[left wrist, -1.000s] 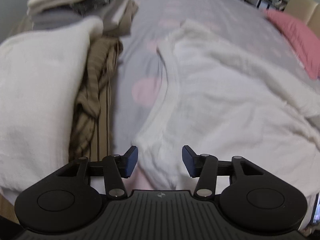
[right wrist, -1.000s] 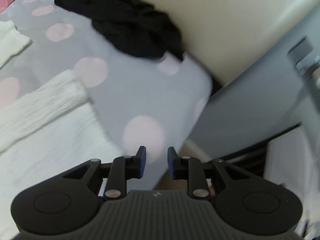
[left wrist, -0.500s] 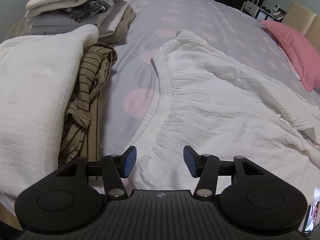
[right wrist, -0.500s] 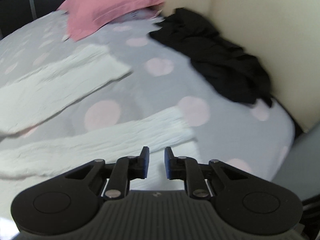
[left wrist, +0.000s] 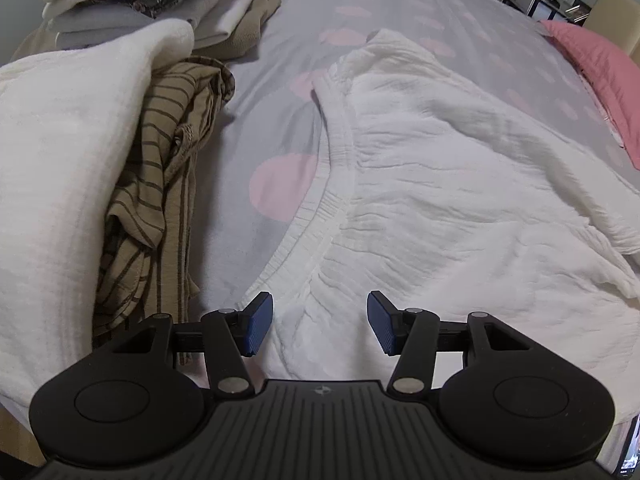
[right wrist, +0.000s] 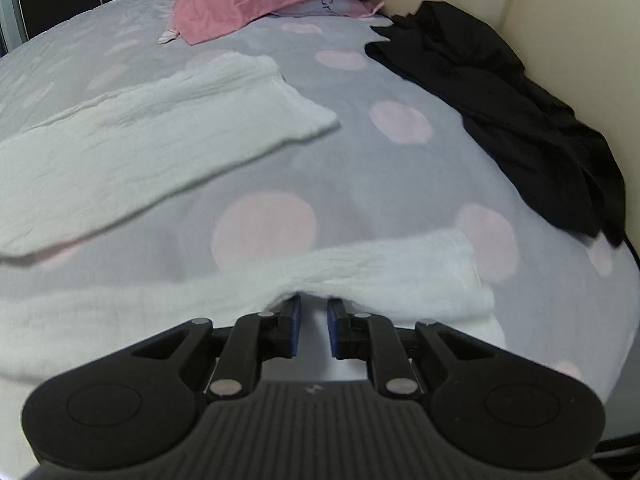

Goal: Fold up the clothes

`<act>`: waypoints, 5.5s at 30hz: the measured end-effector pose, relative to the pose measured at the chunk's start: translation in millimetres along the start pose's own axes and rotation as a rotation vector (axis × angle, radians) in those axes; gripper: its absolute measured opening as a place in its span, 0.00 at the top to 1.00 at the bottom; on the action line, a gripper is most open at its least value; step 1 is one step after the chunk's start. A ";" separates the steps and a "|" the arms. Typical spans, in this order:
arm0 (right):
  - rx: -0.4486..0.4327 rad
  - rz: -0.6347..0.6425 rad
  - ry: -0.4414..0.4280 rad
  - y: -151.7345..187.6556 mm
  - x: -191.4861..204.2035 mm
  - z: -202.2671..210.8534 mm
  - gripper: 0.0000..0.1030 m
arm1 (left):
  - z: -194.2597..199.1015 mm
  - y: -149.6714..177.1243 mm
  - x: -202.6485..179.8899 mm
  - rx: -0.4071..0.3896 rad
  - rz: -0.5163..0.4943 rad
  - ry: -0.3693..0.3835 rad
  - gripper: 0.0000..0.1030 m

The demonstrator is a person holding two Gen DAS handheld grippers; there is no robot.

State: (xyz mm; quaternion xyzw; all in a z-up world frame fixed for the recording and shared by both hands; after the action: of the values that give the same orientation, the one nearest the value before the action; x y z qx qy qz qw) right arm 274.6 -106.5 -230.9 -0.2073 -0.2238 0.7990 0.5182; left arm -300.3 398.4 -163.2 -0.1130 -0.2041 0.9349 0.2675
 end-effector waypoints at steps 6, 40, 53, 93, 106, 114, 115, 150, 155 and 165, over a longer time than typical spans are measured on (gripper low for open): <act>-0.085 -0.129 0.009 -36.0 7.0 -5.4 0.84 | -4.8 -2.1 5.3 0.008 0.017 -0.018 0.51; -0.108 -0.135 -0.081 -146.9 58.3 -30.5 0.64 | -54.9 -196.5 -25.6 -0.161 -0.065 0.147 0.42; -0.106 -0.029 -0.057 -240.1 85.6 -117.2 0.54 | -150.0 -208.4 -26.2 -0.034 -0.163 0.112 0.42; -0.395 -0.127 0.008 -292.6 11.2 67.5 0.92 | -3.4 -234.3 -52.3 -0.387 -0.201 0.170 0.94; -0.335 -0.270 -0.012 -149.5 -61.6 149.2 0.92 | 44.7 -140.4 -21.2 -0.330 -0.312 0.239 0.94; -0.222 -0.342 0.033 -59.7 -90.8 141.3 0.92 | 51.1 -70.2 -10.3 -0.162 -0.410 0.225 0.94; -0.209 -0.347 0.037 -50.1 -93.0 139.5 0.92 | 49.7 -61.7 -8.4 -0.139 -0.423 0.218 0.94; -0.058 -0.572 0.378 53.3 -146.7 98.2 0.77 | 55.4 7.1 -11.7 0.096 -0.633 0.334 0.54; -0.124 -0.637 0.193 28.1 -137.1 83.1 0.75 | 50.3 -23.7 -19.4 0.027 -0.502 0.361 0.53; -0.103 -0.570 0.080 -18.2 -104.7 22.7 0.58 | -7.7 -27.5 -31.7 0.043 -0.452 0.267 0.53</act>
State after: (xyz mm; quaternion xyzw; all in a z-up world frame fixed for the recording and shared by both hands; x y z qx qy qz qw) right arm 314.7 -199.6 -191.7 -0.1932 -0.2927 0.6000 0.7191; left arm -259.0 404.8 -154.6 -0.1811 -0.1674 0.8324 0.4963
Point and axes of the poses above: each gripper's, at about its wrist camera, not at the fingertips, and z roughly against the way its jaws point, x to its left, y to its underside, the point moved 6 cm from there along -z, roughly the way its jaws point, and after that the axes turned 1 degree about z, right-handed, at the moved point
